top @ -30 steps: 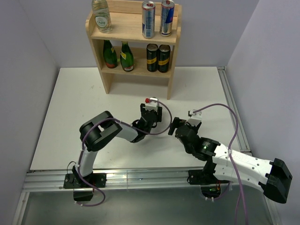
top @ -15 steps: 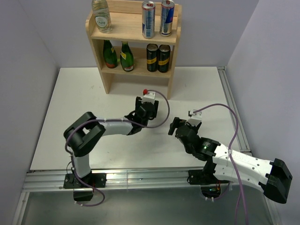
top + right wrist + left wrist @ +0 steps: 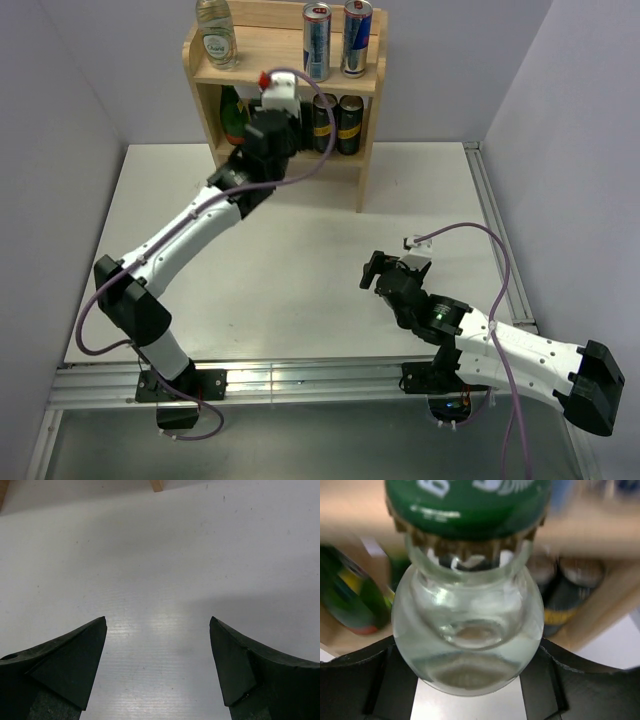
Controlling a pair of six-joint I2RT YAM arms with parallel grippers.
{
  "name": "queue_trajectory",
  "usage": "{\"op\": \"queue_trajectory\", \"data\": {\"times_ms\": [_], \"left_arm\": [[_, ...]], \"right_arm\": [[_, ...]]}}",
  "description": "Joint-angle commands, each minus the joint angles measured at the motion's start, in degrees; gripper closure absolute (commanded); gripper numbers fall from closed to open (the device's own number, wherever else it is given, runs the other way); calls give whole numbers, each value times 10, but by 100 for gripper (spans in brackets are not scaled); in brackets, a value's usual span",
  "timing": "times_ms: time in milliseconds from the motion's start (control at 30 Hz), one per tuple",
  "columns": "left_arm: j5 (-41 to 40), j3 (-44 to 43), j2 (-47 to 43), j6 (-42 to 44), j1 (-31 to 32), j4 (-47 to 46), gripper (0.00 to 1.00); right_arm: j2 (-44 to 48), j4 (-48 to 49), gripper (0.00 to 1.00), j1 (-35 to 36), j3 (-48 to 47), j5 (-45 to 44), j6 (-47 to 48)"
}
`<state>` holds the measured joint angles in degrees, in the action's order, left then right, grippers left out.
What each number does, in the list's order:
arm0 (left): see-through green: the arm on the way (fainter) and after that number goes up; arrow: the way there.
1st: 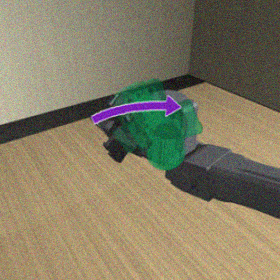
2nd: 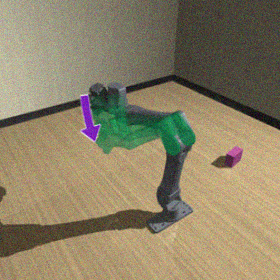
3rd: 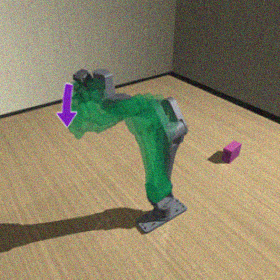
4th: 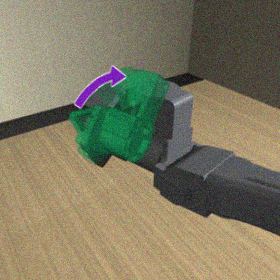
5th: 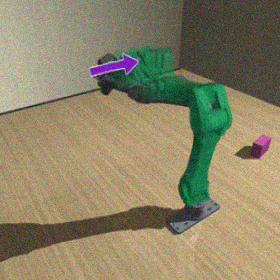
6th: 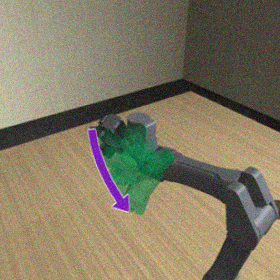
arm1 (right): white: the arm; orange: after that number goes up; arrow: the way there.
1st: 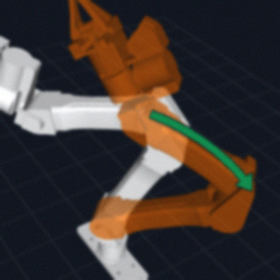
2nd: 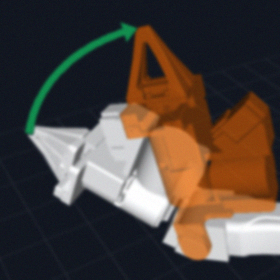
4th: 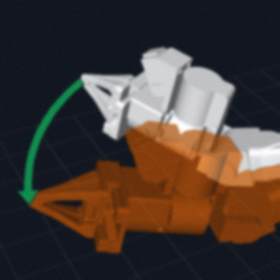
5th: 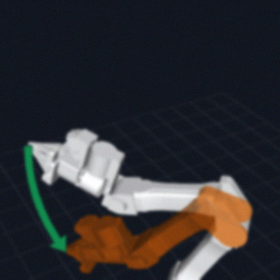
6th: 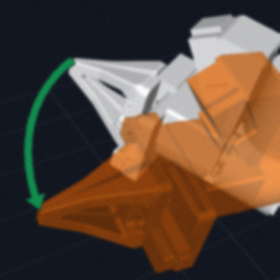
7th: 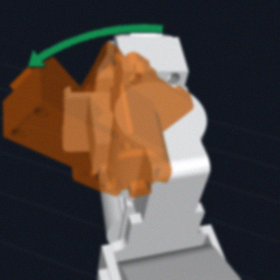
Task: Place and organize the beverage onto the shelf
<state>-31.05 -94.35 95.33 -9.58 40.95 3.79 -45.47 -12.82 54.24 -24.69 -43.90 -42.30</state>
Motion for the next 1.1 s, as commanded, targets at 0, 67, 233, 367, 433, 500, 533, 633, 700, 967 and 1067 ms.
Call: {"op": "queue_trajectory", "data": {"times_ms": [0,67,233,367,433,500,533,633,700,967,1067], "left_arm": [[30,-157,-10,24,-33,49,100],[39,-222,6,27,-49,66,100],[52,-327,36,39,-65,95,100],[56,-365,50,49,-70,91,100],[60,-387,62,50,-75,90,100],[62,-400,71,53,-79,85,100],[63,-413,79,55,-82,78,100],[58,-431,98,68,-87,61,100],[56,-442,112,73,-91,53,100],[51,-455,136,84,-107,5,100],[42,-458,145,90,-110,-11,100]], "right_arm": [[9,23,10,1,6,-15,0],[10,24,10,1,6,-15,2],[11,25,10,1,8,-14,4],[6,25,11,1,6,-15,2],[7,25,10,2,7,-15,3],[8,25,11,3,8,-15,2],[9,25,11,2,8,-15,2],[11,24,11,3,9,-15,2],[13,24,11,3,10,-15,1],[12,24,11,7,10,-17,0],[8,24,11,7,9,-17,1]]}}
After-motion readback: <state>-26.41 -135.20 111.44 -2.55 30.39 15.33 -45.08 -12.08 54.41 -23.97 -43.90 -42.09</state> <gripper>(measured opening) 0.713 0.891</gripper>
